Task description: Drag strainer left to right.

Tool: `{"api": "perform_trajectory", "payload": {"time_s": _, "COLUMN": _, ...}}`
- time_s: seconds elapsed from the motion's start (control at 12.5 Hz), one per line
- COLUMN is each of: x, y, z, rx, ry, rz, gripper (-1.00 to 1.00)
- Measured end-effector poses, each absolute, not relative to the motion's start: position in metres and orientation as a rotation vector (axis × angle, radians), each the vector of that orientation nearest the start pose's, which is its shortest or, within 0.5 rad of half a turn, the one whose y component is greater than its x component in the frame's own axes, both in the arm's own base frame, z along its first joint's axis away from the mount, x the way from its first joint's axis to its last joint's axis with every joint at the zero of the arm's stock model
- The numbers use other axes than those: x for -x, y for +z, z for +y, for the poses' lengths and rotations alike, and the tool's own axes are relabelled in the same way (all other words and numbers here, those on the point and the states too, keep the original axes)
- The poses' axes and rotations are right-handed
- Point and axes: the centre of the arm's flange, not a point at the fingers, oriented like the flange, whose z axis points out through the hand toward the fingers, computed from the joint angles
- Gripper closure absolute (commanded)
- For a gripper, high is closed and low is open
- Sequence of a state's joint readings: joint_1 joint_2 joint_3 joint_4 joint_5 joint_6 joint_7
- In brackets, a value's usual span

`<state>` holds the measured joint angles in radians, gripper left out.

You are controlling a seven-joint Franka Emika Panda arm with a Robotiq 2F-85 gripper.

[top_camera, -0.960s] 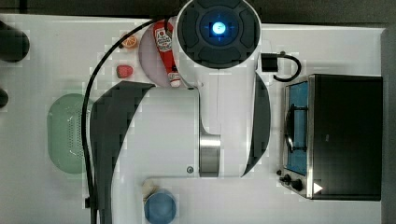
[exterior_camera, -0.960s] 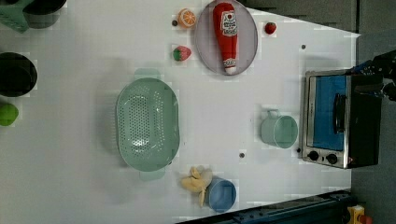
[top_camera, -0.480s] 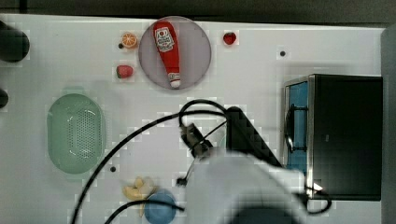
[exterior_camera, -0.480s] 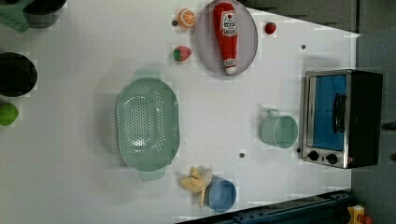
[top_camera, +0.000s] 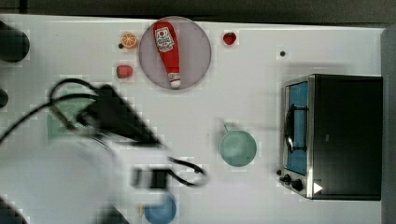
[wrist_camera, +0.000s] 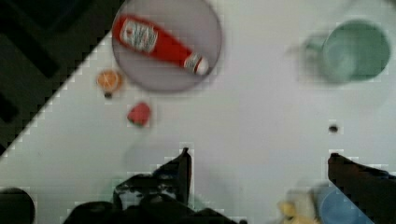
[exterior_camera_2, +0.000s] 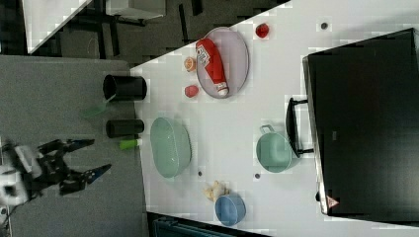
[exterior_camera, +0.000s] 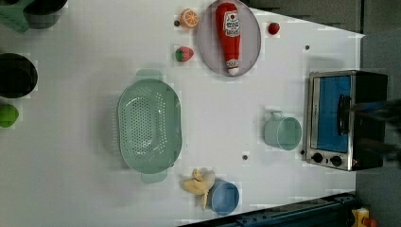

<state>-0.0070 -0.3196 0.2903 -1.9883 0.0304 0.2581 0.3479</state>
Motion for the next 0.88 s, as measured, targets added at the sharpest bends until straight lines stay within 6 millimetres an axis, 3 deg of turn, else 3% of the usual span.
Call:
{"api": "perform_trajectory", "payload": {"time_s": 0.16, "x": -0.466, "y": 0.543, "z": 0.212, "rx": 2.845, "ry": -0.134, "rz": 1.318, "gripper": -1.00}}
{"api": "perform_trajectory", "payload": {"time_s": 0.4, "x": -0.465, "y": 0.455, "z": 0.295, "rx": 2.796, "ry": 0.042, "rz": 1.447, "gripper": -1.00}}
{"api": "perform_trajectory", "payload": {"time_s": 0.64, "x": -0.456, "y": 0.404, "z": 0.336, "rx": 2.689, "ry": 0.135, "rz": 1.641, "gripper": -1.00}}
{"api": "perform_trajectory", "payload": {"time_s": 0.88, "x": -0.451, "y": 0.366, "z": 0.350, "rx": 2.582, "ry": 0.179, "rz": 1.804, "gripper": -1.00}}
